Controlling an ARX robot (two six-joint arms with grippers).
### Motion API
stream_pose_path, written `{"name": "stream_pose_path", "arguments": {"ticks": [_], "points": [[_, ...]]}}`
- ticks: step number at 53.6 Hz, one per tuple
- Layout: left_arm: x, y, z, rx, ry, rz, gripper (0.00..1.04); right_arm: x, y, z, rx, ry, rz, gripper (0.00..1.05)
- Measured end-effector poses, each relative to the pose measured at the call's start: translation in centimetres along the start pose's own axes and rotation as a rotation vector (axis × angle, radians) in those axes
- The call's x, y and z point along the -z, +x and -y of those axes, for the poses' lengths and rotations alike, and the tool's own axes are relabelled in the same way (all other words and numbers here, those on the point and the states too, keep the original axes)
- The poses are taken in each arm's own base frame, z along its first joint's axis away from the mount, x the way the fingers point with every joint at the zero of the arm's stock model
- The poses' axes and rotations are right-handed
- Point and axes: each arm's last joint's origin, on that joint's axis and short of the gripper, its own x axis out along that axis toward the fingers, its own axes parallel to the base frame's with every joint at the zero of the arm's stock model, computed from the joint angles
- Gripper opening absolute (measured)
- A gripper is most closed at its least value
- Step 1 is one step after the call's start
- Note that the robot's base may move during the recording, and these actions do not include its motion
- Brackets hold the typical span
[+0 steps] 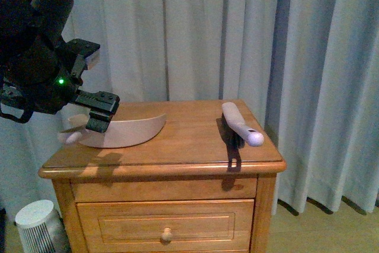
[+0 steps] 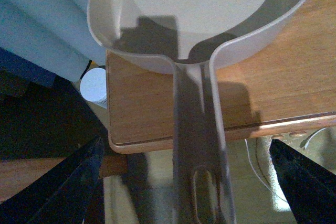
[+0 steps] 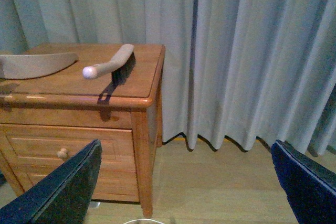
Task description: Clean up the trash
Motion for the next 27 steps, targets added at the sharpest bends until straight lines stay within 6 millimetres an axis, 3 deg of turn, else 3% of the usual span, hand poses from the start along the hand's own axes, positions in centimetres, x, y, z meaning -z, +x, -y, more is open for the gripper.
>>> {"name": "stream_pose_path", "arguments": {"ticks": [27], "points": [[0.8, 1.5, 0.1, -0.025, 0.0, -0.037, 0.97, 0.0, 0.0, 0.0, 0.0, 0.0, 0.0, 0.97]]}}
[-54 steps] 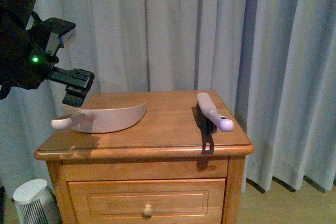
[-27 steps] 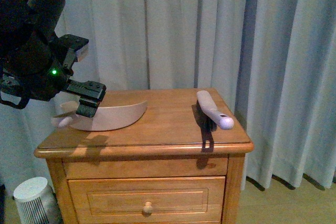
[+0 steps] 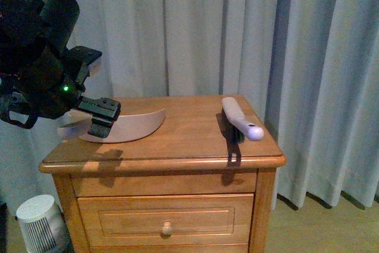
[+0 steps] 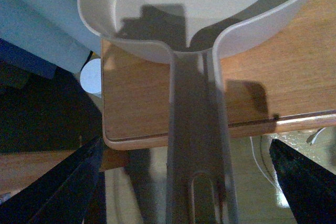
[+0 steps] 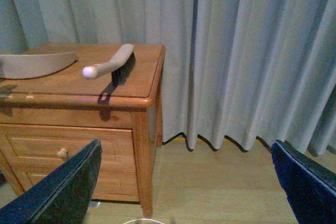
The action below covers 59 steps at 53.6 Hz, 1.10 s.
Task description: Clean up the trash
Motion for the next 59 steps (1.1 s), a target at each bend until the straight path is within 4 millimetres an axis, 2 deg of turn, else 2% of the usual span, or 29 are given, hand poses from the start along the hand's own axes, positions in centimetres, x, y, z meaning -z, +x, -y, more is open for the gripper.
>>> {"name": "stream_pose_path", "arguments": {"ticks": [51, 53, 59], "points": [[0.9, 1.7, 0.3, 0.003, 0.004, -0.016, 0.97, 0.0, 0.0, 0.0, 0.0, 0.0, 0.0, 0.97], [0.8, 1.7, 0.3, 0.003, 0.008, -0.015, 0.94, 0.0, 0.0, 0.0, 0.0, 0.0, 0.0, 0.97], [0.8, 1.7, 0.3, 0.0, 0.011, -0.011, 0.67, 0.0, 0.0, 0.0, 0.0, 0.0, 0.0, 0.97]]}}
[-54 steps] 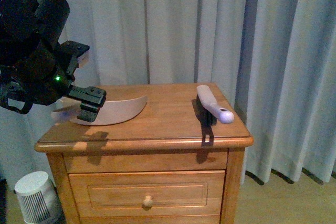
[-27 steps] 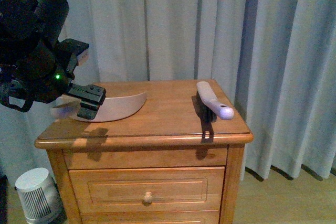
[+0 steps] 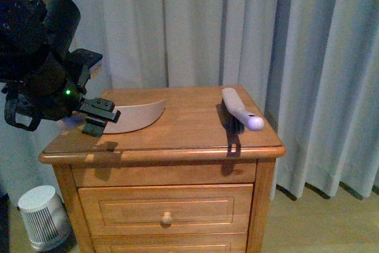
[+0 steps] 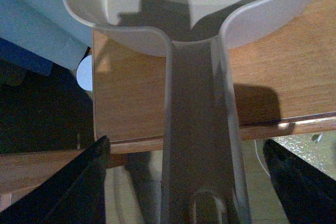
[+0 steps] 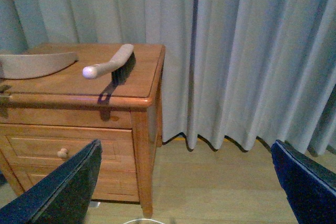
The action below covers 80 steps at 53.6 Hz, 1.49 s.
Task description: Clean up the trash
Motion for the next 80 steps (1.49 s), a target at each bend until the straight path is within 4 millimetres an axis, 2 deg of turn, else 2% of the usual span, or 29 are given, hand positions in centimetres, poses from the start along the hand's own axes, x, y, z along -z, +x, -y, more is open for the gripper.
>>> {"name": "stream_pose_path", "arguments": {"ticks": [6, 9, 28, 35, 39, 44, 50, 52, 60, 65, 80], "points": [[-0.1, 0.0, 0.0, -0.002, 0.005, 0.006, 0.39, 0.0, 0.0, 0.0, 0.0, 0.0, 0.0, 0.97], [-0.1, 0.0, 0.0, -0.003, 0.009, 0.006, 0.3, 0.0, 0.0, 0.0, 0.0, 0.0, 0.0, 0.97], [-0.1, 0.0, -0.7, -0.01, -0.011, 0.036, 0.29, 0.0, 0.0, 0.0, 0.0, 0.0, 0.0, 0.97], [-0.1, -1.3, -1.4, -0.03, 0.001, 0.093, 0.29, 0.0, 0.0, 0.0, 0.0, 0.0, 0.0, 0.97], [-0.3, -3.1, -1.9, -0.029, 0.012, 0.145, 0.29, 0.0, 0.0, 0.0, 0.0, 0.0, 0.0, 0.97], [-0.5, -6.3, -2.4, -0.026, 0.038, 0.234, 0.29, 0.0, 0.0, 0.0, 0.0, 0.0, 0.0, 0.97], [0.3, -10.0, -2.9, -0.023, 0.052, 0.324, 0.29, 0.0, 0.0, 0.0, 0.0, 0.0, 0.0, 0.97], [0.8, -11.6, -3.1, -0.027, 0.062, 0.357, 0.29, 0.0, 0.0, 0.0, 0.0, 0.0, 0.0, 0.97], [2.5, -15.1, -3.8, -0.024, 0.065, 0.432, 0.29, 0.0, 0.0, 0.0, 0.0, 0.0, 0.0, 0.97], [4.7, -18.2, -4.7, -0.045, 0.068, 0.494, 0.29, 0.0, 0.0, 0.0, 0.0, 0.0, 0.0, 0.97], [9.0, -24.2, -5.5, -0.078, 0.071, 0.648, 0.29, 0.0, 0.0, 0.0, 0.0, 0.0, 0.0, 0.97]]}}
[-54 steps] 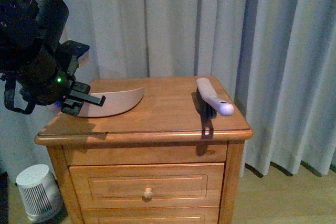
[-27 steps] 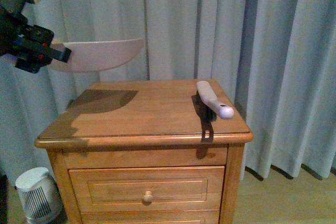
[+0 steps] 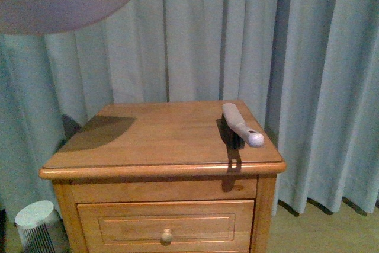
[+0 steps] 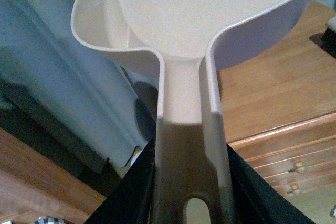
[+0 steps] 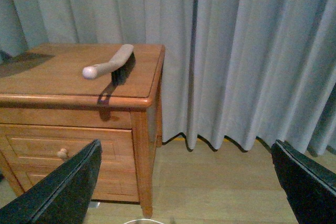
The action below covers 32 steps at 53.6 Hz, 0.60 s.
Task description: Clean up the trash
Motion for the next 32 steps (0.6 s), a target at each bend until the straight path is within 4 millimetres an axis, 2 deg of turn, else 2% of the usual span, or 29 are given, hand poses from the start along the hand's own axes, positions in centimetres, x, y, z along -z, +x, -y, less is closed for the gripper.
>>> {"name": "stream_pose_path", "arguments": {"ticks": [13, 32], "points": [[0.5, -5.8, 0.7, -0.019, -0.017, 0.112, 0.29, 0.0, 0.0, 0.0, 0.0, 0.0, 0.0, 0.97], [3.0, -11.6, 2.6, 0.007, -0.057, 0.166, 0.29, 0.0, 0.0, 0.0, 0.0, 0.0, 0.0, 0.97]]}}
